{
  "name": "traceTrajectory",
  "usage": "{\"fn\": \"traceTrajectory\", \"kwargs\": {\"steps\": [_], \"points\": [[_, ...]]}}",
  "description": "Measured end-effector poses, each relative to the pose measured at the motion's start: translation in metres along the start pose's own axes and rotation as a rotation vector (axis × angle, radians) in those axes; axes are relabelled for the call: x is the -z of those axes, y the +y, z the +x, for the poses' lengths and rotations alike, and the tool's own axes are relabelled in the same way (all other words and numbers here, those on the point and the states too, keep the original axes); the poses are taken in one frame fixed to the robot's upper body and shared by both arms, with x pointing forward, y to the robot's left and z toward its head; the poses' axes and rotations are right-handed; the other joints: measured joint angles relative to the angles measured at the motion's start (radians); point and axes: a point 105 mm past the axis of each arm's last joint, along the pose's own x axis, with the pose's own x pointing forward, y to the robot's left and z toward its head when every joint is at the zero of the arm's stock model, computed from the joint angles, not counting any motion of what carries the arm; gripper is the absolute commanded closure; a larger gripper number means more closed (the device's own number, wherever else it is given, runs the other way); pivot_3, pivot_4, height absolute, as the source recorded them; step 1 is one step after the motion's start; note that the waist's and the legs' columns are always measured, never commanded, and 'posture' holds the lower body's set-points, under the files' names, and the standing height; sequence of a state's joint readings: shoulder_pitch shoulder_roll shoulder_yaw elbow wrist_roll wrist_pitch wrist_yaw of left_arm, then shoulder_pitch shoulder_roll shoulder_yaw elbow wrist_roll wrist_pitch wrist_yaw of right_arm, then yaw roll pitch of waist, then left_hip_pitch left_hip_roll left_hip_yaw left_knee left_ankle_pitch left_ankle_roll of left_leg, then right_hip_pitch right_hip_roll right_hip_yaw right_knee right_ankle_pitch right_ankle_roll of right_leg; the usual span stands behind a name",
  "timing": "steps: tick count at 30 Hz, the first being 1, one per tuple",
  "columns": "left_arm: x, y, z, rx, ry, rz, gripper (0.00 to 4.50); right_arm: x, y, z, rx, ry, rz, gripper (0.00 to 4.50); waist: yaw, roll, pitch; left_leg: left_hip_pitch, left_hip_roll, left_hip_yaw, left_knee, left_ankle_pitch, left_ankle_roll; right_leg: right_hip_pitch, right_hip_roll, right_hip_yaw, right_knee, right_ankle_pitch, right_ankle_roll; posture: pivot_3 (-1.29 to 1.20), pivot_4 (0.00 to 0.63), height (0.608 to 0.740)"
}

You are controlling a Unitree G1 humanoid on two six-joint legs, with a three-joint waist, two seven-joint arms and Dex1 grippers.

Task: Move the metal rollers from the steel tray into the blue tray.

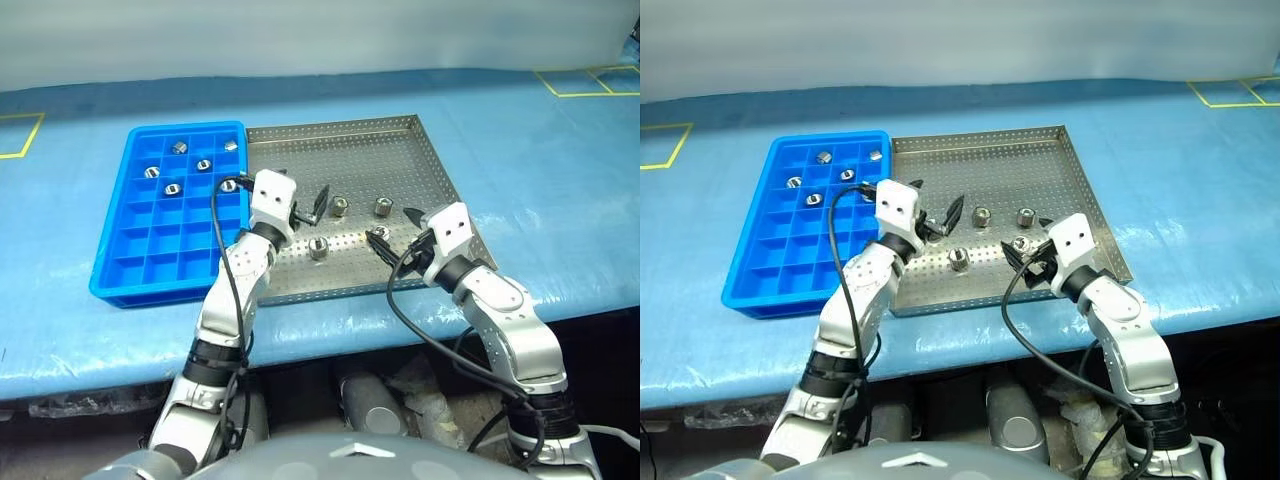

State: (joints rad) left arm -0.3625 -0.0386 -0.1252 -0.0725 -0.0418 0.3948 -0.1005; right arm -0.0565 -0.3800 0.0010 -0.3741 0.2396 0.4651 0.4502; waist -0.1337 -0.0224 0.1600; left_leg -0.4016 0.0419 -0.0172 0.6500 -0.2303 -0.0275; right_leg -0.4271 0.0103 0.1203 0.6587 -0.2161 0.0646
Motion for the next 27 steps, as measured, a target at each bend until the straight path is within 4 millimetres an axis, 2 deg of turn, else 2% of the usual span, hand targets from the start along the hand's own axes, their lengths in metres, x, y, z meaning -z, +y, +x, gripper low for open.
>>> {"fn": "traceTrajectory", "kwargs": {"steps": [4, 9, 19, 22, 27], "points": [[0.016, 0.005, 0.004, -0.065, 0.091, -0.036, 0.03, 0.000, 0.000, 0.000, 0.002, 0.001, 0.001, 0.03, -0.002, 0.000, 0.000, 0.000, 0.000, 0.000, 0.000, 0.000, 0.000, 0.000, 0.000, 0.000, 0.000, 0.001, 0.003, -0.14, 0.150, 0.740], [0.048, 0.010, 0.004, -0.138, 0.296, -0.060, 0.03, 0.001, -0.001, 0.000, 0.011, 0.003, 0.002, 0.03, -0.003, 0.000, 0.000, 0.000, 0.000, 0.000, 0.000, 0.000, 0.000, 0.000, 0.000, 0.000, 0.000, 0.001, 0.002, -0.14, 0.150, 0.740], [0.063, 0.009, 0.002, -0.156, 0.453, -0.118, 0.03, 0.001, -0.002, -0.001, 0.013, 0.004, 0.000, 0.03, -0.013, -0.001, 0.000, -0.001, -0.001, -0.001, -0.001, 0.000, 0.000, -0.001, 0.000, 0.000, -0.001, 0.002, 0.004, -0.14, 0.150, 0.740], [0.065, 0.010, 0.001, -0.171, 0.469, -0.144, 0.64, 0.001, -0.002, -0.001, 0.013, 0.004, 0.000, 0.00, -0.013, -0.001, 0.000, -0.001, -0.001, -0.001, 0.000, 0.000, 0.000, 0.000, 0.000, 0.000, -0.001, 0.002, 0.004, -0.14, 0.150, 0.740], [0.066, 0.007, 0.001, -0.171, 0.473, -0.161, 2.28, 0.001, -0.002, -0.001, 0.014, 0.004, 0.000, 0.00, -0.013, -0.001, 0.000, -0.001, -0.001, -0.001, 0.000, 0.000, 0.000, 0.000, 0.000, 0.000, -0.001, 0.002, 0.004, -0.14, 0.150, 0.740]]}}
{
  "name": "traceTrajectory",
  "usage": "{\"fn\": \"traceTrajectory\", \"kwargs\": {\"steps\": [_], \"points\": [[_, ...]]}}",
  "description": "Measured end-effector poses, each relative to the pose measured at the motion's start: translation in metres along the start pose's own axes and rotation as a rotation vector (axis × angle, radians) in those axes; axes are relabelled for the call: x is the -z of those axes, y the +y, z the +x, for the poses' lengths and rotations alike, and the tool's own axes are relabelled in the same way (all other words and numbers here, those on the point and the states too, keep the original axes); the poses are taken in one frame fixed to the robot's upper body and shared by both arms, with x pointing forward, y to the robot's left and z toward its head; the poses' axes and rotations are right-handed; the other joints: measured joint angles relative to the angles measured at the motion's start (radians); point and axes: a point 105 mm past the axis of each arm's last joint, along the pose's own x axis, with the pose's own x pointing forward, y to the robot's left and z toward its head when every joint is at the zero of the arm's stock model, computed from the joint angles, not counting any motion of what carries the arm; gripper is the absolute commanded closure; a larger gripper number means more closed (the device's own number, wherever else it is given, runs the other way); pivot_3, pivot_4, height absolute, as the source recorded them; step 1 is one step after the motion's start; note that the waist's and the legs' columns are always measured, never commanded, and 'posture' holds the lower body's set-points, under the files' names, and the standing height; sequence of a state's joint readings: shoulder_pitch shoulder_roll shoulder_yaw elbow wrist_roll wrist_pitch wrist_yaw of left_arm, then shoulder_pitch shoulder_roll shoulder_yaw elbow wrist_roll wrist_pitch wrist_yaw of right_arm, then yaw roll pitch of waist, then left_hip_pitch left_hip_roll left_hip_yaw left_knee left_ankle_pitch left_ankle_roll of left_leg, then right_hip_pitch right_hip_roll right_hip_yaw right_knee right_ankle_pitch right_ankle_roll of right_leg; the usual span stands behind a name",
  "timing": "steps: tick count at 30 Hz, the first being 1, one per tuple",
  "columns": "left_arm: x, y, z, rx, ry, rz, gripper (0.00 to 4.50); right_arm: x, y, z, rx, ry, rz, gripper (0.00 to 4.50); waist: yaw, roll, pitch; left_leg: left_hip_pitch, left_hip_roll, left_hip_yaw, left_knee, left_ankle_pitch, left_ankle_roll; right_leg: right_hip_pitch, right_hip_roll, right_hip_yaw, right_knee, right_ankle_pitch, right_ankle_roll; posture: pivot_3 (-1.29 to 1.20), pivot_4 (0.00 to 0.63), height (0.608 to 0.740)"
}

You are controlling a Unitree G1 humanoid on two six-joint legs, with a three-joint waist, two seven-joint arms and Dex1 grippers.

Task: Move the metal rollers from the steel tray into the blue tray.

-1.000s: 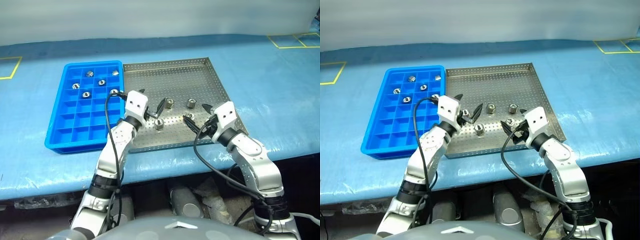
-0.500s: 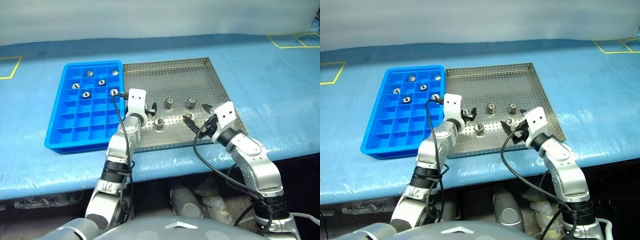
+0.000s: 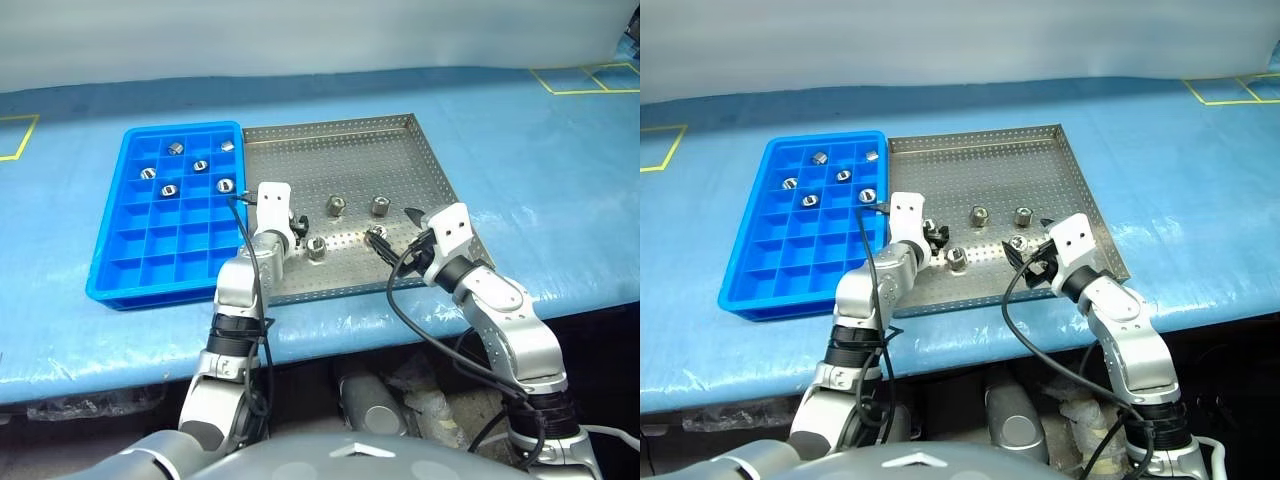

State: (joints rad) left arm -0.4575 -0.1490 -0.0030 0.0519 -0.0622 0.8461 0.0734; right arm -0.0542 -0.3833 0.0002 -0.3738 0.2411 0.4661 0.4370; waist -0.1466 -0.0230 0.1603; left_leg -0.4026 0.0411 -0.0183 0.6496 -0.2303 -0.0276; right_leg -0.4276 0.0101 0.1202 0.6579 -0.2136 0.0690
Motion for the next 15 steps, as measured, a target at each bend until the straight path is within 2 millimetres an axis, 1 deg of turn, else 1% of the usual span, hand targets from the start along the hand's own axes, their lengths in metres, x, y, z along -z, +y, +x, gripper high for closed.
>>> {"fn": "traceTrajectory", "kwargs": {"steps": [1, 2, 4, 8, 10, 13, 14, 15], "points": [[0.000, -0.001, 0.000, 0.001, 0.000, -0.011, 2.68, 0.000, 0.000, 0.000, 0.000, 0.000, 0.000, 0.00, 0.000, 0.000, 0.000, 0.000, 0.000, 0.000, 0.000, 0.000, 0.000, 0.000, 0.000, 0.000, 0.000, 0.000, 0.000, -0.14, 0.150, 0.740], [0.000, -0.001, 0.000, 0.000, -0.001, -0.015, 2.81, 0.000, 0.000, 0.000, 0.000, 0.000, 0.000, 0.00, 0.000, 0.000, 0.000, 0.000, 0.000, 0.000, 0.000, 0.000, 0.000, 0.000, 0.000, 0.000, 0.000, 0.000, 0.000, -0.14, 0.150, 0.740], [-0.003, -0.001, 0.000, -0.006, -0.022, -0.030, 2.80, 0.000, 0.000, 0.000, 0.000, 0.000, 0.000, 0.00, -0.001, 0.000, 0.000, 0.000, 0.000, 0.000, 0.000, 0.000, 0.000, 0.000, 0.000, 0.000, 0.000, 0.000, 0.000, -0.14, 0.150, 0.740], [-0.023, -0.001, -0.004, -0.001, -0.178, -0.048, 2.80, 0.000, 0.000, 0.000, -0.001, 0.000, 0.000, 0.00, 0.000, 0.000, 0.000, 0.000, 0.000, 0.000, 0.000, 0.000, 0.000, 0.000, 0.000, 0.000, 0.000, 0.000, 0.000, -0.09, 0.150, 0.740], [-0.041, 0.001, -0.012, -0.005, -0.304, -0.064, 2.80, 0.001, 0.002, 0.002, -0.011, 0.003, 0.002, 0.00, 0.004, -0.003, 0.002, 0.000, 0.000, 0.000, -0.001, 0.000, 0.000, 0.000, 0.000, 0.000, 0.000, 0.000, 0.000, -0.05, 0.150, 0.740], [-0.081, 0.009, -0.036, -0.034, -0.522, -0.102, 2.80, 0.001, 0.008, 0.011, -0.056, 0.006, 0.005, 0.00, 0.014, -0.004, 0.003, 0.000, 0.000, 0.000, 0.000, 0.000, 0.000, 0.000, 0.000, 0.001, 0.000, 0.001, 0.001, 0.00, 0.150, 0.740], [-0.090, 0.013, -0.043, -0.061, -0.571, -0.111, 2.80, -0.001, 0.010, 0.015, -0.073, 0.002, 0.006, 0.00, 0.022, -0.004, 0.003, 0.001, 0.000, 0.000, 0.000, 0.000, 0.000, 0.000, 0.000, 0.001, 0.000, 0.001, 0.001, 0.03, 0.150, 0.740], [-0.094, 0.019, -0.048, -0.100, -0.600, -0.111, 2.80, -0.003, 0.013, 0.019, -0.097, -0.002, 0.003, 0.00, 0.030, -0.004, 0.003, 0.001, 0.000, 0.000, 0.000, 0.000, 0.000, 0.001, 0.000, 0.001, 0.000, 0.001, 0.001, 0.05, 0.150, 0.740]]}}
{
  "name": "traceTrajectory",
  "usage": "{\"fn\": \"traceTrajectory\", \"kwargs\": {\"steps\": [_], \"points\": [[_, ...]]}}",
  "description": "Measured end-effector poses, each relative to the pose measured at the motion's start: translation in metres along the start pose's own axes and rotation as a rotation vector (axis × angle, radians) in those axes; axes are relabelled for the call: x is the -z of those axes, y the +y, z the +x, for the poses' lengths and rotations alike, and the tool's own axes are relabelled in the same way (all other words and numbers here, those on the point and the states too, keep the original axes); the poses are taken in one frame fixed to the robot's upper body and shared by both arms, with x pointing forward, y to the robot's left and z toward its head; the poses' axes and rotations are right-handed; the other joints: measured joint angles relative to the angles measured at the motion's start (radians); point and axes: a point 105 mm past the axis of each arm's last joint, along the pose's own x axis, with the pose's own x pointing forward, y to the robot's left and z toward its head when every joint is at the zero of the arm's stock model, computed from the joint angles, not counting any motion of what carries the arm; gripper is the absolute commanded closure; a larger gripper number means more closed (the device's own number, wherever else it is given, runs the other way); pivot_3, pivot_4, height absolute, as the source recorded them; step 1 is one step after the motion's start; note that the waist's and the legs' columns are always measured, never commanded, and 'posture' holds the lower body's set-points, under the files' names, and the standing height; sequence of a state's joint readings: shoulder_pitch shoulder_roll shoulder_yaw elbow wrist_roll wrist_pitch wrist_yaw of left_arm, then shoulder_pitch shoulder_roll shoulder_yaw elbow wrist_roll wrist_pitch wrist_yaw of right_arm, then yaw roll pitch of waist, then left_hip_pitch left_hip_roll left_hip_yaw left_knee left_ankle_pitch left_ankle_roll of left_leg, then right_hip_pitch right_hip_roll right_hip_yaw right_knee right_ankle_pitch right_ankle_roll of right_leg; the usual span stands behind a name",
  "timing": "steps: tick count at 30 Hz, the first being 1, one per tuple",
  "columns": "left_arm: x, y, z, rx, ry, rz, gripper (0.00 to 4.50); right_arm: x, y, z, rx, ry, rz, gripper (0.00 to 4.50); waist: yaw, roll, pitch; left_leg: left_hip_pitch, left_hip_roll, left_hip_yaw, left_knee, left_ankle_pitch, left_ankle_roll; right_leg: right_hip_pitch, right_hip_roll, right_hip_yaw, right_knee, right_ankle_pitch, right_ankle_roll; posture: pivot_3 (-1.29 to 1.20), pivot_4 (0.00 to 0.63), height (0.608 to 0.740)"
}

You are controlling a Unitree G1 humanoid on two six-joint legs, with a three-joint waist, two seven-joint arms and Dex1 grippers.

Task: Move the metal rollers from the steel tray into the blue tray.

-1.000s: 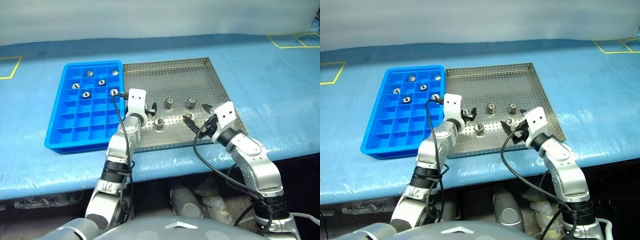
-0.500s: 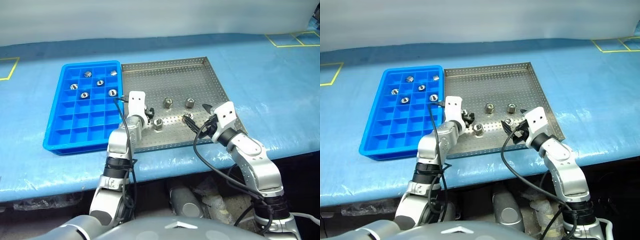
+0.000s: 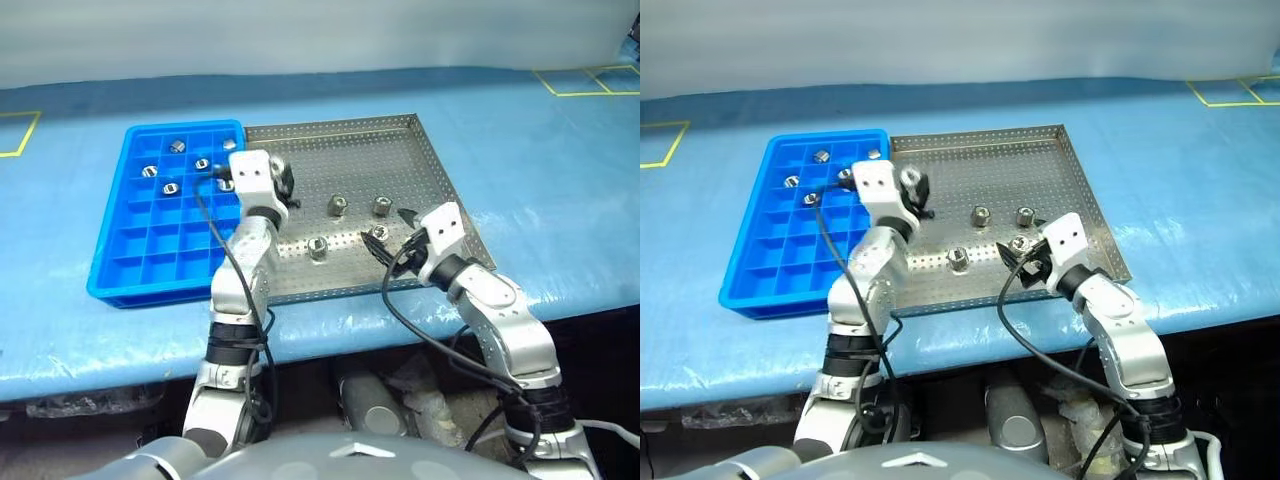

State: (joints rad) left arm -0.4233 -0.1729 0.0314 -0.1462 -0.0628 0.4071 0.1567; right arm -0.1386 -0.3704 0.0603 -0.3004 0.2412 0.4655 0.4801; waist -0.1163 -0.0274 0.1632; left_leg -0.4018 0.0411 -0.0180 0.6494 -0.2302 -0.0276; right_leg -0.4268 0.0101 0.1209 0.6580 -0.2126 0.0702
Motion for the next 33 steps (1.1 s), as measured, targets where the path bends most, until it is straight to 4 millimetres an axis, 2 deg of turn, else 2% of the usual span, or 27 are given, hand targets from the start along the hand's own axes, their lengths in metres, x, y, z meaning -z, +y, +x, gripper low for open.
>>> {"fn": "traceTrajectory", "kwargs": {"steps": [3, 7, 11, 17, 22, 27, 33], "points": [[-0.002, 0.022, -0.002, -0.118, -0.013, 0.031, 2.80, -0.005, 0.007, 0.010, -0.052, -0.010, -0.005, 0.00, 0.027, 0.000, 0.000, 0.000, 0.000, 0.000, 0.000, 0.000, 0.000, 0.000, 0.000, 0.000, 0.000, 0.000, 0.000, 0.10, 0.150, 0.740], [0.010, 0.072, -0.010, -0.344, 0.055, 0.055, 2.80, -0.005, 0.019, 0.023, -0.137, -0.004, -0.006, 0.00, 0.067, -0.001, 0.001, -0.001, 0.000, -0.002, 0.000, 0.000, 0.000, 0.000, 0.000, -0.002, 0.000, 0.000, 0.000, 0.14, 0.150, 0.740], [0.015, 0.103, -0.017, -0.440, 0.092, 0.084, 2.80, -0.005, 0.027, 0.029, -0.182, -0.001, -0.002, 0.00, 0.108, -0.002, 0.001, -0.004, 0.000, -0.003, 0.001, 0.000, 0.000, -0.002, 0.000, -0.003, -0.002, 0.001, 0.000, 0.14, 0.150, 0.740], [0.009, 0.117, -0.014, -0.413, 0.085, 0.150, 2.80, -0.007, 0.032, 0.030, -0.203, -0.012, -0.005, 0.00, 0.137, -0.002, 0.001, -0.007, 0.000, -0.004, 0.003, 0.000, 0.000, -0.002, -0.001, -0.006, -0.003, 0.001, 0.001, 0.14, 0.150, 0.740], [0.020, 0.126, -0.009, -0.414, 0.135, 0.158, 2.80, -0.004, 0.032, 0.029, -0.202, -0.006, -0.001, 0.00, 0.140, -0.002, 0.001, -0.008, 0.000, -0.005, 0.004, 0.000, 0.000, -0.002, -0.001, -0.006, -0.003, 0.001, 0.001, 0.11, 0.150, 0.740], [0.022, 0.134, 0.003, -0.428, 0.165, 0.176, 2.80, -0.003, 0.030, 0.027, -0.186, -0.004, 0.000, 0.00, 0.135, -0.002, 0.001, -0.008, 0.000, -0.006, 0.004, 0.000, 0.000, -0.002, -0.001, -0.007, -0.003, 0.001, 0.001, 0.09, 0.150, 0.740], [0.038, 0.139, 0.013, -0.433, 0.242, 0.169, 2.80, 0.000, 0.029, 0.024, -0.170, 0.000, 0.007, 0.00, 0.129, -0.002, 0.001, -0.008, 0.000, -0.006, 0.004, 0.000, 0.000, -0.002, -0.001, -0.007, -0.003, 0.002, 0.001, 0.07, 0.150, 0.740]]}}
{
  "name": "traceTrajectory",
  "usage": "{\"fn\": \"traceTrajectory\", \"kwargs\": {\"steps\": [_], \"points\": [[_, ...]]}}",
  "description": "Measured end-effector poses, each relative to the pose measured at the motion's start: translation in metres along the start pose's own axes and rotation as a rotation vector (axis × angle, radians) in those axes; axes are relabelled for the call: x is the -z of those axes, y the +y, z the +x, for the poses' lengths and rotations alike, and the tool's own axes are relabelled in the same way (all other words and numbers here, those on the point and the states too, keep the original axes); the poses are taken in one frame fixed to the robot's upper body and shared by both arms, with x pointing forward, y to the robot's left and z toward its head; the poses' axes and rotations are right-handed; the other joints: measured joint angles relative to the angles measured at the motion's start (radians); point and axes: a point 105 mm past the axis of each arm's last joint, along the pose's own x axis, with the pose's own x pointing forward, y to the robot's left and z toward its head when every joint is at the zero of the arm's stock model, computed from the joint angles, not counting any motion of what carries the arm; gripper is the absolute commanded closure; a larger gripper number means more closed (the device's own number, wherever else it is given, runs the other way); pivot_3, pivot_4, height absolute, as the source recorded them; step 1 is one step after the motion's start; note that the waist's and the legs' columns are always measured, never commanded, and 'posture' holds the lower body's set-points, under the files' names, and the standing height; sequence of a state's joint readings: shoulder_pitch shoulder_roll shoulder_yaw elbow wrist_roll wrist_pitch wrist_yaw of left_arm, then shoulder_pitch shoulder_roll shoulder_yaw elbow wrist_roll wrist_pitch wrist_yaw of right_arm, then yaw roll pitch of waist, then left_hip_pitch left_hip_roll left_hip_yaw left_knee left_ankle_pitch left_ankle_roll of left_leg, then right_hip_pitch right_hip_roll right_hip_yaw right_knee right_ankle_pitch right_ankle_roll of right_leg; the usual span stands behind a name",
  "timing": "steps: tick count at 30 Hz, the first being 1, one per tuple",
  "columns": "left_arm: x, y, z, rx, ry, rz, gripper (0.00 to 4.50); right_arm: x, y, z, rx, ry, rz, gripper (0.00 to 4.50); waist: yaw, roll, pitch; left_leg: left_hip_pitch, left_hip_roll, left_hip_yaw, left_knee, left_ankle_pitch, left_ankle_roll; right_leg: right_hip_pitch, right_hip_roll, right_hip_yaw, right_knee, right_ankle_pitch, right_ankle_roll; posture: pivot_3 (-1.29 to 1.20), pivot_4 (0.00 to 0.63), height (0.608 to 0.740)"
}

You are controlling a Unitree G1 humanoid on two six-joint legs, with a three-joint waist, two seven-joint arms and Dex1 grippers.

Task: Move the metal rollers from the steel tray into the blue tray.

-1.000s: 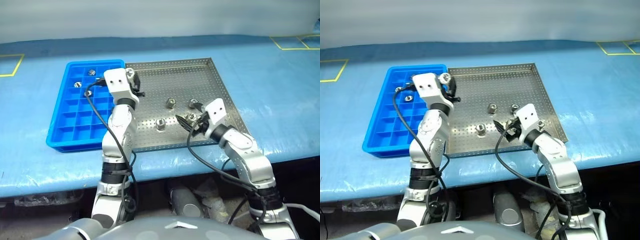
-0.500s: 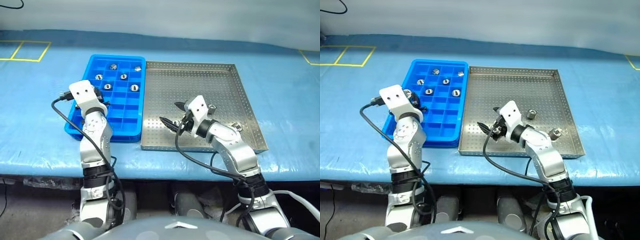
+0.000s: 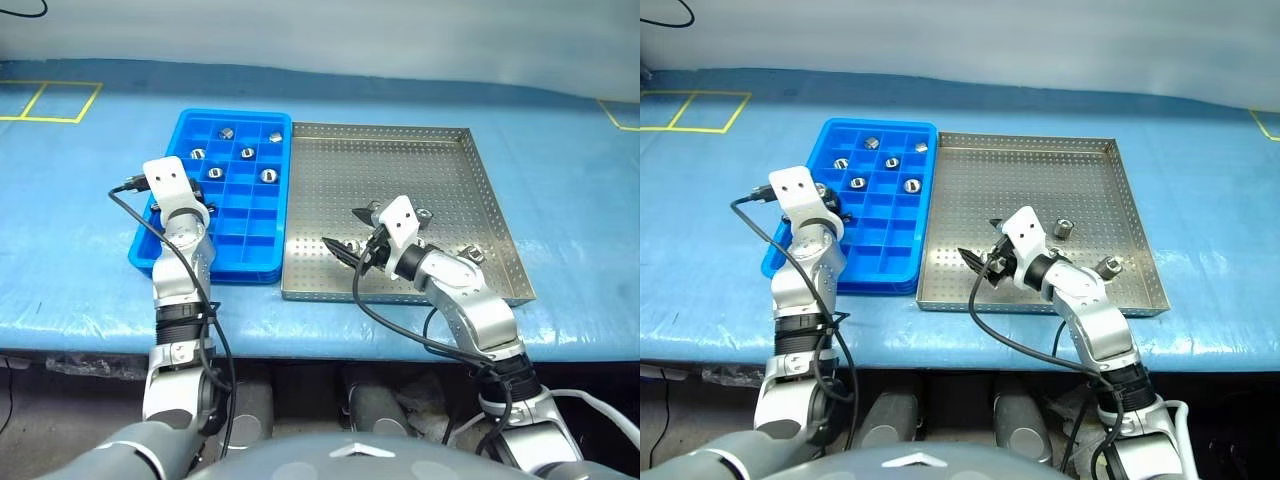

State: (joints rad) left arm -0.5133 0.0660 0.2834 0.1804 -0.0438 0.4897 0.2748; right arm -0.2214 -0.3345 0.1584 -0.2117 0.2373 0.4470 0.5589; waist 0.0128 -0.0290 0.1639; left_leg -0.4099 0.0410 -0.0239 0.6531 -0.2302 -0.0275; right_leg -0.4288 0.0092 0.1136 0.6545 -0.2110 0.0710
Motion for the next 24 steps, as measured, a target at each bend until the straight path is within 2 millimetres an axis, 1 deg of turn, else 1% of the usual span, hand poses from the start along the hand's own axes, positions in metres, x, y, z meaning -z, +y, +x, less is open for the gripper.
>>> {"fn": "traceTrajectory", "kwargs": {"steps": [1, 3, 6, 9, 10, 12, 14, 15, 17, 18, 19, 21, 22, 24], "points": [[0.001, -0.001, 0.002, -0.002, 0.012, -0.003, 2.80, 0.000, 0.000, 0.000, 0.002, 0.001, 0.000, 0.00, 0.000, 0.000, 0.000, 0.000, 0.000, 0.000, 0.000, 0.000, 0.000, 0.000, 0.000, 0.000, 0.000, 0.000, 0.000, 0.07, 0.150, 0.740], [0.001, -0.001, 0.006, -0.010, 0.020, -0.005, 2.07, 0.000, -0.001, -0.001, 0.006, 0.001, -0.001, 0.00, -0.001, 0.000, 0.000, 0.000, 0.000, 0.000, 0.000, 0.000, 0.000, 0.000, 0.000, 0.000, 0.000, 0.000, 0.000, 0.07, 0.150, 0.740], [0.001, 0.002, 0.006, -0.032, 0.023, -0.006, 1.20, 0.000, -0.002, -0.001, 0.015, 0.000, 0.000, 0.00, -0.005, 0.000, 0.000, 0.000, 0.000, 0.000, 0.000, 0.000, 0.000, 0.000, 0.000, 0.000, 0.000, 0.000, 0.000, 0.06, 0.150, 0.740], [-0.003, 0.002, 0.006, -0.037, -0.010, -0.010, 0.11, 0.000, -0.003, -0.002, 0.023, -0.001, 0.000, 0.00, -0.011, 0.000, 0.000, 0.000, 0.000, 0.000, 0.000, 0.000, 0.000, 0.000, 0.000, 0.000, 0.000, 0.001, -0.001, 0.05, 0.150, 0.740], [-0.008, 0.000, 0.003, -0.017, -0.051, -0.013, 0.02, -0.001, -0.003, -0.002, 0.025, -0.003, -0.001, 0.00, -0.013, 0.000, 0.000, 0.000, 0.000, 0.000, 0.000, 0.000, 0.000, 0.000, 0.000, 0.000, 0.000, 0.001, -0.002, 0.04, 0.150, 0.740], [-0.017, -0.007, -0.002, 0.036, -0.112, -0.025, 0.02, -0.001, -0.004, -0.003, 0.028, -0.005, -0.004, 0.00, -0.016, 0.000, 0.000, -0.001, 0.000, 0.000, 0.000, 0.000, 0.000, 0.000, 0.000, 0.000, 0.000, 0.002, -0.003, 0.02, 0.150, 0.740], [-0.034, -0.024, -0.014, 0.180, -0.198, -0.084, 0.02, -0.004, -0.004, -0.005, 0.036, -0.015, -0.008, 0.00, -0.019, 0.000, 0.000, -0.001, 0.000, 0.000, 0.000, 0.000, 0.000, 0.000, -0.001, 0.000, 0.000, 0.002, -0.003, -0.02, 0.150, 0.740], [-0.042, -0.035, -0.022, 0.266, -0.239, -0.096, 0.02, -0.006, -0.005, -0.006, 0.047, -0.019, -0.004, 0.00, -0.021, 0.000, 0.000, -0.001, 0.000, 0.000, 0.000, 0.000, 0.000, 0.000, -0.001, 0.000, 0.000, 0.002, -0.003, -0.02, 0.150, 0.740], [-0.054, -0.055, -0.037, 0.403, -0.299, -0.077, 0.02, -0.005, -0.007, -0.012, 0.069, -0.023, 0.013, 0.00, -0.025, 0.000, 0.000, -0.001, 0.000, 0.000, 0.000, 0.000, 0.000, 0.000, -0.001, 0.000, 0.000, 0.001, -0.002, -0.04, 0.150, 0.740], [-0.056, -0.063, -0.045, 0.468, -0.319, -0.054, 0.02, -0.004, -0.008, -0.015, 0.080, -0.022, 0.025, 0.00, -0.029, 0.000, 0.000, 0.000, 0.000, 0.000, 0.000, 0.000, 0.000, 0.000, -0.001, 0.000, 0.000, 0.001, -0.002, -0.06, 0.150, 0.740], [-0.057, -0.065, -0.047, 0.488, -0.325, -0.044, 0.02, -0.003, -0.008, -0.016, 0.085, -0.018, 0.030, 0.00, -0.032, 0.000, 0.000, 0.000, 0.000, 0.000, 0.000, 0.000, 0.000, 0.000, 0.000, 0.000, 0.000, 0.001, -0.001, -0.09, 0.150, 0.740], [-0.052, -0.084, -0.059, 0.614, -0.323, -0.005, 0.02, 0.002, -0.012, -0.022, 0.115, -0.005, 0.048, 0.00, -0.057, 0.001, 0.000, 0.000, 0.000, 0.001, 0.003, 0.000, 0.000, 0.000, 0.000, 0.001, 0.002, 0.000, 0.000, -0.11, 0.150, 0.740], [-0.038, -0.104, -0.076, 0.775, -0.294, 0.076, 0.02, 0.004, -0.016, -0.031, 0.154, -0.006, 0.065, 0.00, -0.070, 0.002, -0.001, 0.000, 0.000, 0.001, 0.003, 0.000, 0.000, 0.000, 0.000, 0.001, 0.002, 0.000, 0.000, -0.12, 0.150, 0.740], [-0.020, -0.118, -0.087, 0.882, -0.235, 0.128, 0.02, 0.005, -0.019, -0.038, 0.190, -0.006, 0.075, 0.00, -0.082, 0.002, -0.001, 0.000, 0.000, 0.001, 0.004, 0.000, 0.000, 0.000, 0.000, 0.001, 0.002, 0.000, 0.000, -0.12, 0.150, 0.740]]}}
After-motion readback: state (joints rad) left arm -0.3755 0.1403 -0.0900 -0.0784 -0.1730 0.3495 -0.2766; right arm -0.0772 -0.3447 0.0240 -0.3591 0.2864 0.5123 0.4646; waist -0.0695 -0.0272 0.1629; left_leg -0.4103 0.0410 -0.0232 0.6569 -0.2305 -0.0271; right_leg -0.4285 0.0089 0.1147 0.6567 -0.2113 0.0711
